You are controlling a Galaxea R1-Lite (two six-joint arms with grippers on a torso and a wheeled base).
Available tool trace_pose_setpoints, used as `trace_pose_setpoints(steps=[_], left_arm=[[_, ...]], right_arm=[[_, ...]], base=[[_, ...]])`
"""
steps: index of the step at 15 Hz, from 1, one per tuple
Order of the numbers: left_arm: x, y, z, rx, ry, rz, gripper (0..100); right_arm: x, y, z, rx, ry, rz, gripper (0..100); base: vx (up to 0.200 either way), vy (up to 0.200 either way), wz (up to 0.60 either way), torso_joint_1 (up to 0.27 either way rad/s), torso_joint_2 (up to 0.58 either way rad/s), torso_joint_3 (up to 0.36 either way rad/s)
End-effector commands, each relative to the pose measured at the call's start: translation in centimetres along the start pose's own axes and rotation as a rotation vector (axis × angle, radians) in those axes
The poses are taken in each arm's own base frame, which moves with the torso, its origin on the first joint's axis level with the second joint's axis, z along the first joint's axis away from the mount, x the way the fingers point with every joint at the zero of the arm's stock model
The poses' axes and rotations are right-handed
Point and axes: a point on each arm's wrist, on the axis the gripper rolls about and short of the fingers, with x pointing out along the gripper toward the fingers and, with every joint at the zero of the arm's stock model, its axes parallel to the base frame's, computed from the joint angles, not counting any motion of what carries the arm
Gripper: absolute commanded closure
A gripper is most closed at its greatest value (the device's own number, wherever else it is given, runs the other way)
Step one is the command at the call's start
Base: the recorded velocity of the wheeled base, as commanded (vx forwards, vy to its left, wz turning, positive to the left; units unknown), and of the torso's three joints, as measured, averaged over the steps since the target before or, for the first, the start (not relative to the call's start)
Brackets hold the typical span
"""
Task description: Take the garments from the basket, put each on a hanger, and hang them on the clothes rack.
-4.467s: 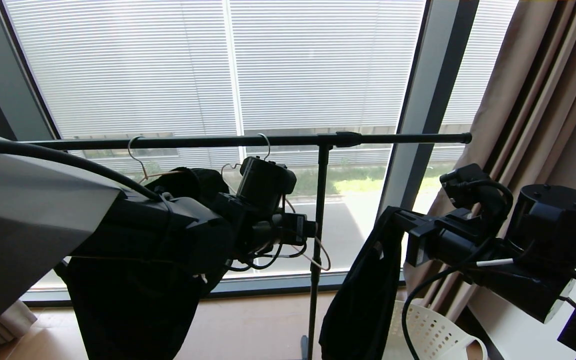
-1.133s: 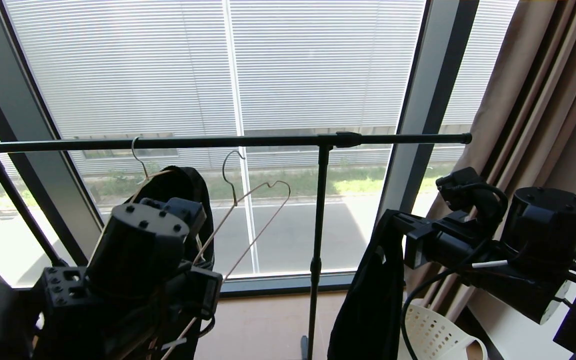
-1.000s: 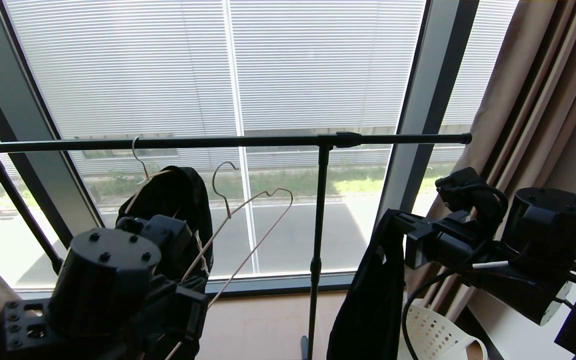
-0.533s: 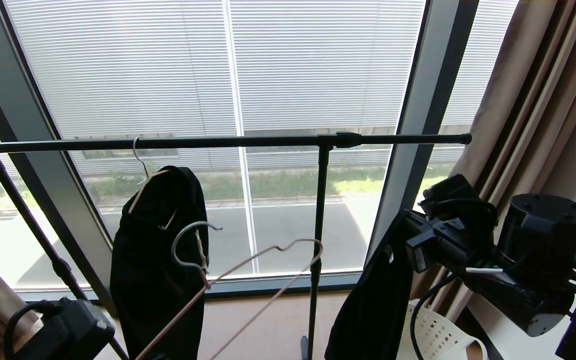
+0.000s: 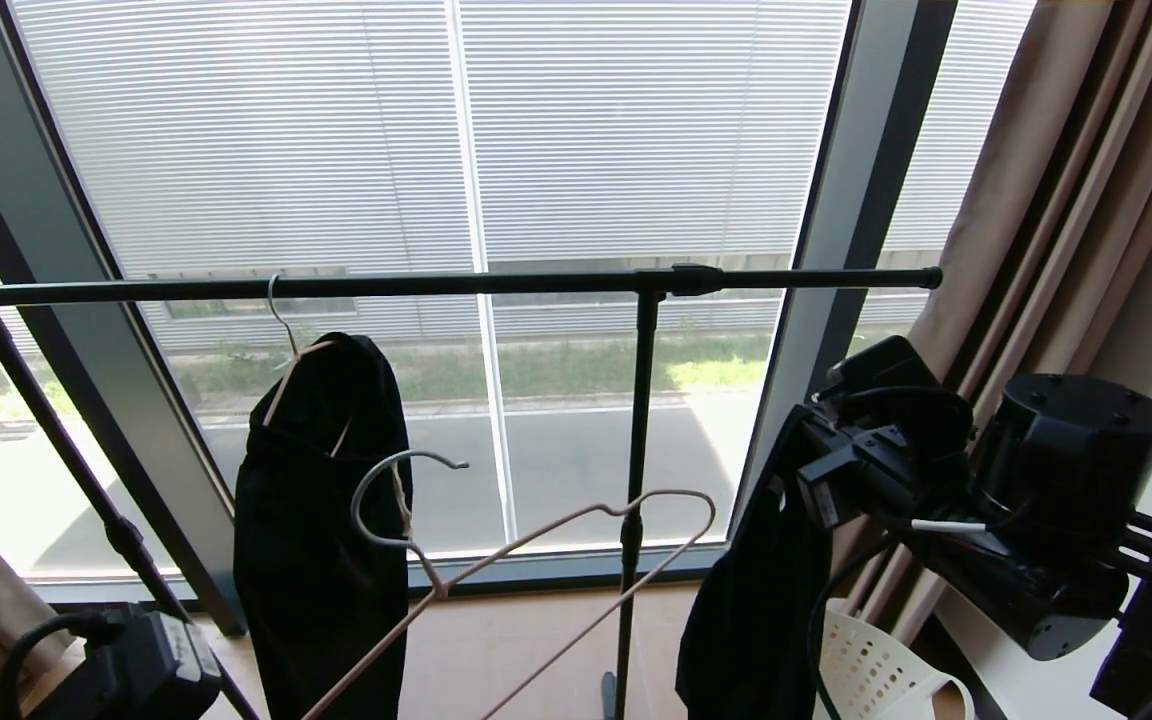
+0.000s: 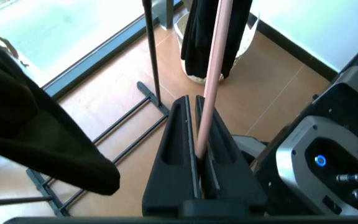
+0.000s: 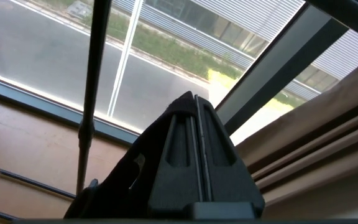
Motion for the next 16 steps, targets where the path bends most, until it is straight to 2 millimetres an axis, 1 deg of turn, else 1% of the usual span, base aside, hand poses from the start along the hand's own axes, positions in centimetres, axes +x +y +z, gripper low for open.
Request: trace_pose_setpoints(steps=[1,3,4,5,10,11,12,16], left_arm=[[2.6,0.0,0.2,0.000,0.058,-0.001,100],[3.0,0.0,0.4,0.001,0.056,-0.002,100],[3.4,-0.1,0.7,0.002,0.055,-0.005,100],[3.6,-0.1,1.0,0.002,0.050,-0.005,100],[3.6,-0.2,1.3,0.002,0.037,-0.034,100],[3.6,-0.2,1.4,0.002,0.036,-0.034,100],[4.1,-0.1,1.7,-0.001,0.042,-0.032,100],[5.1,-0.1,2.1,-0.004,0.036,-0.028,100]], right_arm=[[0.3,0.5,0.1,-0.003,-0.002,0.010,100],[0.4,0.6,0.4,-0.002,-0.011,0.013,100],[1.0,0.9,0.4,-0.002,-0.008,0.013,100],[1.0,0.9,0.4,-0.003,-0.007,0.015,100],[1.8,1.6,0.2,-0.010,0.007,0.005,100],[1.8,1.6,0.2,-0.010,0.007,0.005,100],[1.6,2.2,0.3,-0.015,0.002,0.024,100],[1.5,2.4,0.3,-0.016,-0.001,0.031,100]], base=[[0.000,0.000,0.00,0.000,0.00,0.000],[0.000,0.000,0.00,0.000,0.00,0.000],[0.000,0.000,0.00,0.000,0.00,0.000],[0.000,0.000,0.00,0.000,0.00,0.000],[0.000,0.000,0.00,0.000,0.00,0.000],[0.000,0.000,0.00,0.000,0.00,0.000],[0.000,0.000,0.00,0.000,0.00,0.000],[0.000,0.000,0.00,0.000,0.00,0.000]])
